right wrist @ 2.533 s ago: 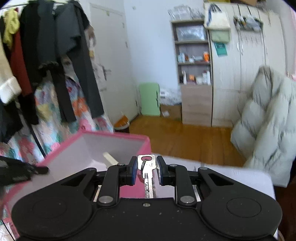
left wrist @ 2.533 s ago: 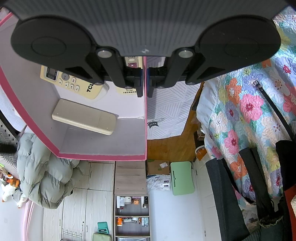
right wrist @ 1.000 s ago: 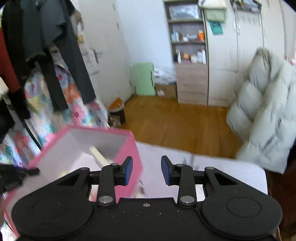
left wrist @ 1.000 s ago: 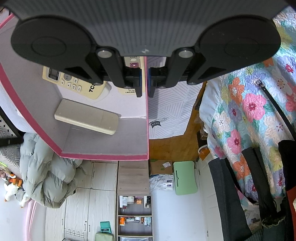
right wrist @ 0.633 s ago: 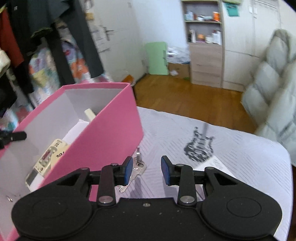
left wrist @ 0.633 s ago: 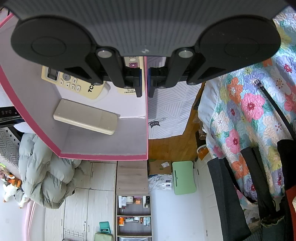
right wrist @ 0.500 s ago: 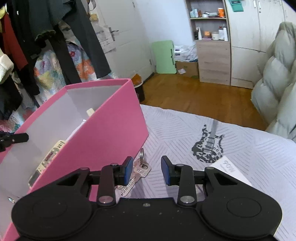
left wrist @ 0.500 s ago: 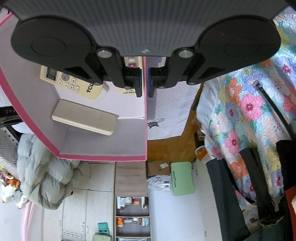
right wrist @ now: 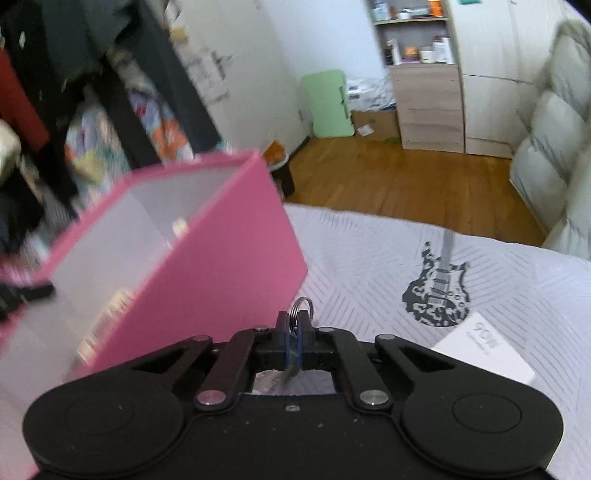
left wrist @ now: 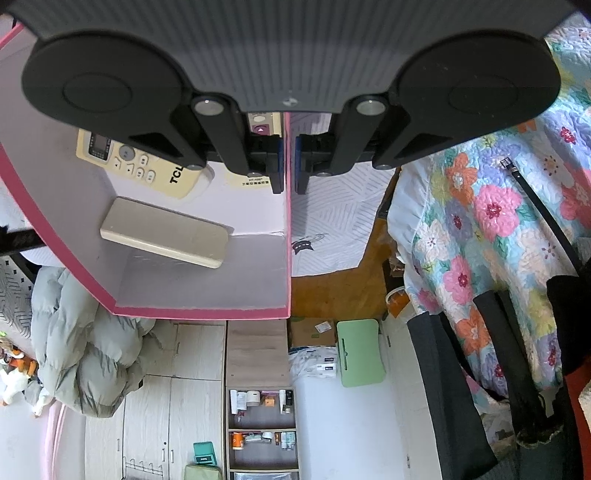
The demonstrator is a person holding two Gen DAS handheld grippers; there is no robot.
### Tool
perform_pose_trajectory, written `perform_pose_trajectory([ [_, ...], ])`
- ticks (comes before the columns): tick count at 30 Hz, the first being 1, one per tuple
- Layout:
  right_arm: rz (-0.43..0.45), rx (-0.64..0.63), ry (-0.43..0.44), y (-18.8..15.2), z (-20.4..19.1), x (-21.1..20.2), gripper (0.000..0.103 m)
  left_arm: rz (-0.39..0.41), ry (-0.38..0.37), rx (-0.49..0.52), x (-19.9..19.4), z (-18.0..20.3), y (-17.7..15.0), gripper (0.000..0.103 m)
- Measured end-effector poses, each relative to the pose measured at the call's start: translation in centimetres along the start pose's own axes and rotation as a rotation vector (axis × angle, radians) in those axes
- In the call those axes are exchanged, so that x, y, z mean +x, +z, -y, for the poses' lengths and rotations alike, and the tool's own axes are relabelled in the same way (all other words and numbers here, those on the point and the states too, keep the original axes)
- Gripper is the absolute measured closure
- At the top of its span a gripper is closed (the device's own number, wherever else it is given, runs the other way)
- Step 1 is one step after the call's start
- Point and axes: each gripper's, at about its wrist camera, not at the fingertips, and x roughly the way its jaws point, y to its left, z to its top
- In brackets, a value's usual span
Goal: Organize rigid objects
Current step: 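Lift the keys with the right gripper and drop them into the pink box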
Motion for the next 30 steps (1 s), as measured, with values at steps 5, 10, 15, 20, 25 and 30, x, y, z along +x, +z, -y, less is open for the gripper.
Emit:
perform_pose_trajectory([
  [5, 0.05, 0.089, 0.061, 0.7, -0.4, -3.0, 0.098, 0.009, -0.013, -0.007, 0.0, -0.2, -0.1, 0.098],
  [10, 0.117, 0.081, 0.042, 1.1, -2.0, -5.5, 0.098, 0.011, -0.016, -0.015, -0.1, -0.4, -0.1, 0.098],
  [15, 0.211, 0.035, 0.053, 2.7, -4.8, -8.5, 0.098, 0.011, -0.015, -0.015, -0.1, -0.4, -0.2, 0.098],
  [20, 0.251, -0.033, 0.098, 4.2, -9.1, -10.5, 0.098, 0.007, -0.012, -0.017, -0.1, -0.5, -0.2, 0.098],
  [25, 0.133, -0.042, 0.179, 6.2, -12.3, -8.9, 0.098, 0.003, -0.016, -0.007, 0.0, -0.3, -0.3, 0.1],
  [30, -0.018, -0.101, 0.197, 7.3, -14.7, -4.5, 0.098, -0.004, 0.001, 0.026, 0.0, 0.2, -0.1, 0.1],
])
